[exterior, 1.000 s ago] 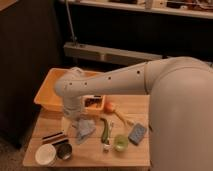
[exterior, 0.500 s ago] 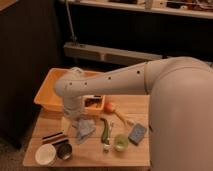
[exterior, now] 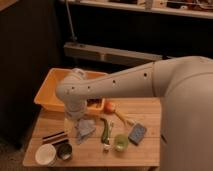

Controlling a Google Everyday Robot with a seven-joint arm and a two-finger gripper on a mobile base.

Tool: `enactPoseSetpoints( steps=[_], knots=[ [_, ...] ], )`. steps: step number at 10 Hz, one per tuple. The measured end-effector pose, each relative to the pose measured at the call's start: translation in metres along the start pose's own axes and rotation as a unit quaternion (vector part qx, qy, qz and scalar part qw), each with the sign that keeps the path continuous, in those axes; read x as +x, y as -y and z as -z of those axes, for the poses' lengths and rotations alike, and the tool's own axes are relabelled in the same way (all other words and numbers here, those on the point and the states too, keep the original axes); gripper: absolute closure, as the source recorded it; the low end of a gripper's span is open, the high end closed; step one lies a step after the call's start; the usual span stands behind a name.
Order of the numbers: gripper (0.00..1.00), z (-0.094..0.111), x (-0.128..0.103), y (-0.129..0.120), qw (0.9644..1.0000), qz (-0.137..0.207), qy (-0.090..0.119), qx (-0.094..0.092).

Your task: Place fork in plastic cup

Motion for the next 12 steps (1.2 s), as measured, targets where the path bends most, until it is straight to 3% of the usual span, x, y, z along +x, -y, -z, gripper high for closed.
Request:
enactPoseSetpoints(
  steps=[3,8,10,12],
  knots=[
    [0.20,0.019,0.018,0.013,0.9991,0.023,0.027,0.023],
    [0.20,0.019,0.016,0.010,0.9991,0.024,0.031,0.018],
    [0.20,0.018,0.024,0.008,0.9977,0.038,0.055,0.012],
    [0.20,0.016,0.049,0.006,0.9943,0.060,0.089,0.005]
  ],
)
